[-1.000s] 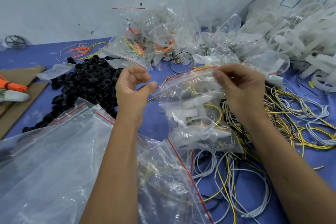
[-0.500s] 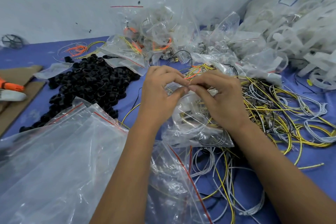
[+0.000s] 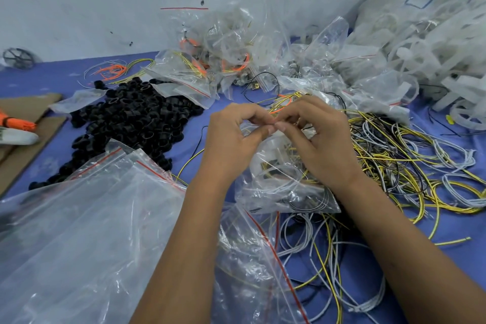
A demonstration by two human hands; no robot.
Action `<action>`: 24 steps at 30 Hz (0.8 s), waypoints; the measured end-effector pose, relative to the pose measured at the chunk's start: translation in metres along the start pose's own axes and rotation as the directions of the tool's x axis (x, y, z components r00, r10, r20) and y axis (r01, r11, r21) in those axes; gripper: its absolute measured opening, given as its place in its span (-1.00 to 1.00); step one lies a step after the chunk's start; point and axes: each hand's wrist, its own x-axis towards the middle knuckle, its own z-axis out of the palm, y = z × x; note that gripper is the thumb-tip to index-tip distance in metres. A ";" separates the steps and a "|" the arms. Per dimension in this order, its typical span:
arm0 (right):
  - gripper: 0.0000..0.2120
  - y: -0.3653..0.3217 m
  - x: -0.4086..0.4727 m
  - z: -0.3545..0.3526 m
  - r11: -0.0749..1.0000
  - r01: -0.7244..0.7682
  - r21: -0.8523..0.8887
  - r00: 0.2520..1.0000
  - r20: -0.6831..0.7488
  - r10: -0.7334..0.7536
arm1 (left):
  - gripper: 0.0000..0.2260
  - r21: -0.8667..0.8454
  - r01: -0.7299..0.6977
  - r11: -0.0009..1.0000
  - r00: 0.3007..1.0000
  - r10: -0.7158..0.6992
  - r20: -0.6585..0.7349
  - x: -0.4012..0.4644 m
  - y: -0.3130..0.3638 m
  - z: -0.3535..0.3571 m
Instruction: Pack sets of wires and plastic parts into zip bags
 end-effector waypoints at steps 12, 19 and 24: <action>-0.94 -0.005 -0.001 0.000 0.998 -0.046 0.049 0.999 0.017 0.045 | -0.83 0.067 -0.031 0.997 0.999 0.030 0.014 0.001 0.002 -0.001; -0.96 -0.004 -0.001 0.001 0.998 -0.046 0.035 0.999 0.021 0.045 | -0.88 0.153 -0.079 0.985 0.997 0.081 -0.003 0.002 0.001 -0.002; -0.96 -0.002 0.000 0.000 0.999 -0.018 0.031 0.999 0.036 0.017 | -0.79 0.100 -0.015 0.995 1.000 0.017 -0.021 0.000 -0.001 -0.005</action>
